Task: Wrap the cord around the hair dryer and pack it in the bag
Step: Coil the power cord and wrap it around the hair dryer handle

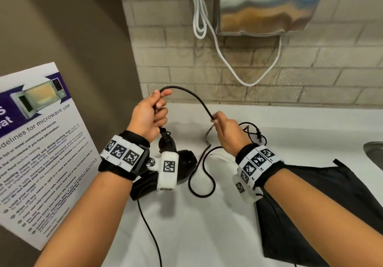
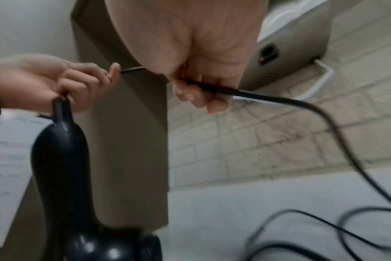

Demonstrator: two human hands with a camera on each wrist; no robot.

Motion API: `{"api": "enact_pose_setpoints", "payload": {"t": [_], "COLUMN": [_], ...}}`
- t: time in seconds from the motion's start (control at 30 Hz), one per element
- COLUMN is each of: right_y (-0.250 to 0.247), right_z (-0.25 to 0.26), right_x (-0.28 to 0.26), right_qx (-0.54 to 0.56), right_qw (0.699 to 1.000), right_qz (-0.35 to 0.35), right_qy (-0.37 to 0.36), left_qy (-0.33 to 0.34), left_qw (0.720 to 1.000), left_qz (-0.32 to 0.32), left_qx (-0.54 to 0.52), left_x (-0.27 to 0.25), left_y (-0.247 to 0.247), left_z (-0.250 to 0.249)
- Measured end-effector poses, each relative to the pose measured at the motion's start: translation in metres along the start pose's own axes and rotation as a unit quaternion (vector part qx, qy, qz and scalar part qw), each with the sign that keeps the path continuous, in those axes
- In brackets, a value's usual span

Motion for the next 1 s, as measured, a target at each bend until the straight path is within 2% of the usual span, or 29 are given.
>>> {"api": "enact_pose_setpoints", "payload": {"t": [0.1, 0.17, 0.23, 0.3, 0.4, 0.47, 0.57, 0.63, 0.73, 0.8, 0.87, 0.93, 1.0], "right_y": [0.016, 0.015, 0.015, 0.016, 0.019, 0.020, 0.014, 0.007, -0.006, -0.017, -0.026, -0.032, -0.031], "right_z": [-0.039, -0.059, -0.068, -0.060, -0.018, 0.012, 0.055, 0.082, 0.104, 0.112, 0.108, 0.104, 0.104], "right_x": [-0.012, -0.018, -0.022, -0.022, -0.024, -0.029, -0.034, -0.031, -0.011, 0.005, 0.020, 0.033, 0.042], "right_qx": [-0.110, -0.185, -0.248, -0.293, -0.350, -0.357, -0.295, -0.249, -0.162, -0.054, 0.028, 0.036, 0.022], "right_qw": [0.990, 0.976, 0.958, 0.941, 0.902, 0.871, 0.851, 0.850, 0.892, 0.936, 0.969, 0.981, 0.986], "right_qz": [0.082, 0.110, 0.141, 0.152, 0.102, 0.073, 0.001, -0.043, -0.072, -0.066, -0.064, -0.071, -0.051], "right_qy": [0.020, 0.031, 0.001, -0.070, -0.232, -0.329, -0.434, -0.463, -0.417, -0.340, -0.238, -0.177, -0.157], "left_qy": [0.010, 0.017, 0.017, 0.020, 0.032, 0.041, 0.045, 0.035, -0.010, -0.030, -0.041, -0.041, -0.037], "left_qw": [0.998, 0.996, 0.993, 0.992, 0.993, 0.996, 0.999, 0.993, 0.971, 0.959, 0.952, 0.949, 0.946], "left_qz": [-0.022, -0.040, -0.056, -0.068, -0.082, -0.064, 0.008, 0.077, 0.169, 0.208, 0.211, 0.205, 0.219], "left_qx": [-0.049, -0.082, -0.107, -0.107, -0.076, -0.042, 0.015, 0.077, 0.170, 0.192, 0.218, 0.234, 0.236], "left_x": [0.010, 0.018, 0.023, 0.026, 0.027, 0.027, 0.024, 0.021, 0.016, 0.008, 0.004, 0.003, 0.003], "left_y": [-0.012, -0.019, -0.024, -0.024, -0.016, -0.006, 0.011, 0.024, 0.040, 0.045, 0.044, 0.044, 0.046], "left_z": [-0.003, -0.004, -0.003, -0.002, 0.000, 0.000, 0.003, 0.006, 0.017, 0.020, 0.021, 0.021, 0.020]}}
Point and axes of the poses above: each hand's wrist, its own x-axis towards the middle knuckle, its own y-axis out of the palm, z = x × y, the point moved 8 cm from there along x, towards the middle knuckle, and after that the axes turned 6 degrees about -z, right-handed, at the moved point
